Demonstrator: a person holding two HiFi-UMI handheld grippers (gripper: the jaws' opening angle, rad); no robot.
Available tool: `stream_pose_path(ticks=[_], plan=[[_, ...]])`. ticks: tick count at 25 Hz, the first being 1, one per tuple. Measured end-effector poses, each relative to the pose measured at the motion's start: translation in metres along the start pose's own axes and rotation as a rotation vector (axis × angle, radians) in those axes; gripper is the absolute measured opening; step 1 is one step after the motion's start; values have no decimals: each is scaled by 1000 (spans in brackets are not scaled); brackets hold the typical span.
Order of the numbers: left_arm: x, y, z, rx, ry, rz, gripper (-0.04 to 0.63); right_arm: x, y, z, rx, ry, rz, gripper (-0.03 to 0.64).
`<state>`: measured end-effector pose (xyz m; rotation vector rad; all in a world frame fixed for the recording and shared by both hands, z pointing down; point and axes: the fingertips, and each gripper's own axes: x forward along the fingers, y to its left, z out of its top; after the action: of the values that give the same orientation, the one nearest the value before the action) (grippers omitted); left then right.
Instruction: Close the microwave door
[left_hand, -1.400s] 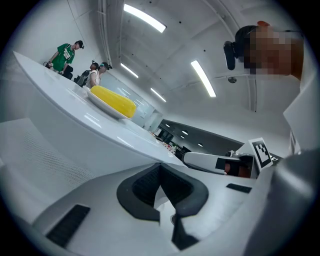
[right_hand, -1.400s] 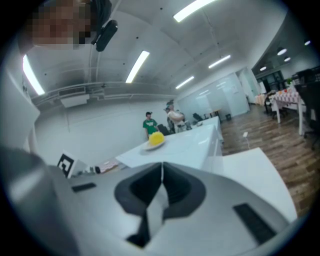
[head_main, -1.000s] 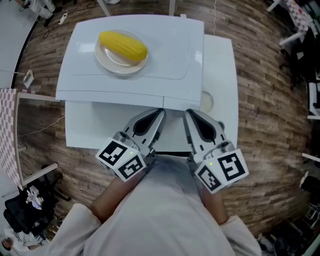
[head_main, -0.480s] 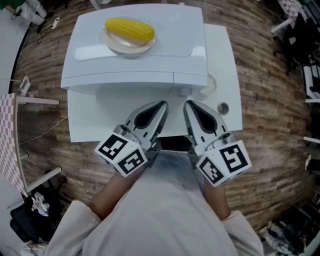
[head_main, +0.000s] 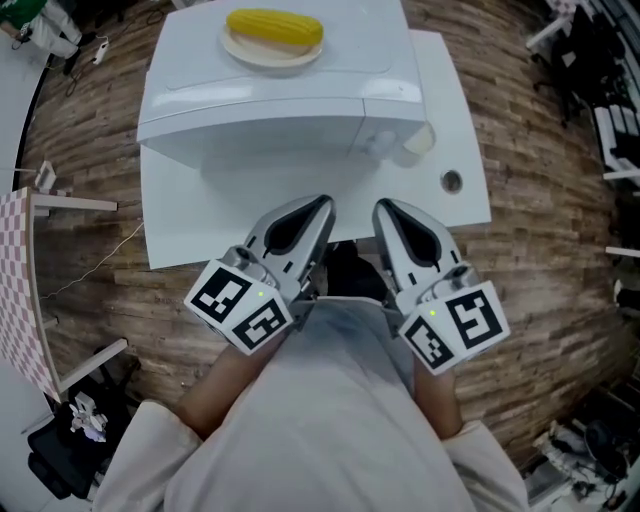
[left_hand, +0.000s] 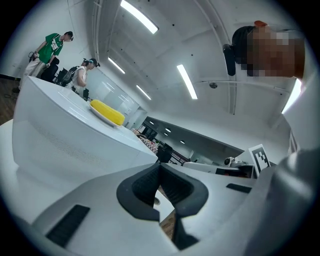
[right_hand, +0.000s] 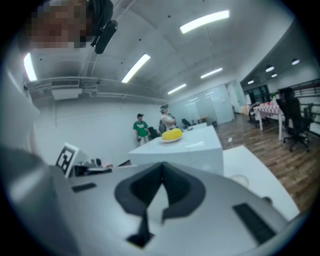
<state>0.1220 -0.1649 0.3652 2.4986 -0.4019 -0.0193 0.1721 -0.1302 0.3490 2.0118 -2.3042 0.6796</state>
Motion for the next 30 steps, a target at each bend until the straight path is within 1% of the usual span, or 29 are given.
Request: stream_pose_path(ticks=[3,5,11,15,17,22,30], plan=[[-15,-6,0,11,-5,-12,18,-12,11,-5,-23,-16,-40,23],[-23,-10,2,22,-12,-20,18,-19,19,-8,-21,-22,-51,23],[-42,-24,12,87,-25,-33,18,-35,33,-9,-19,-27,-53,23],[-52,-32,21,101,-48,-42,18,-44,38,-5,-37,-26,-31,23],[-55,-35,25,111,-52,-47,18,-47,41,-1,-62,-25,-26,23],[-61,-42,22,113,-45,-56,18,-53,48,4,-110,-26,-29,23],[-71,-45,14,112,-30,-45,18,-52,61,1,-132,-20,-5,23]])
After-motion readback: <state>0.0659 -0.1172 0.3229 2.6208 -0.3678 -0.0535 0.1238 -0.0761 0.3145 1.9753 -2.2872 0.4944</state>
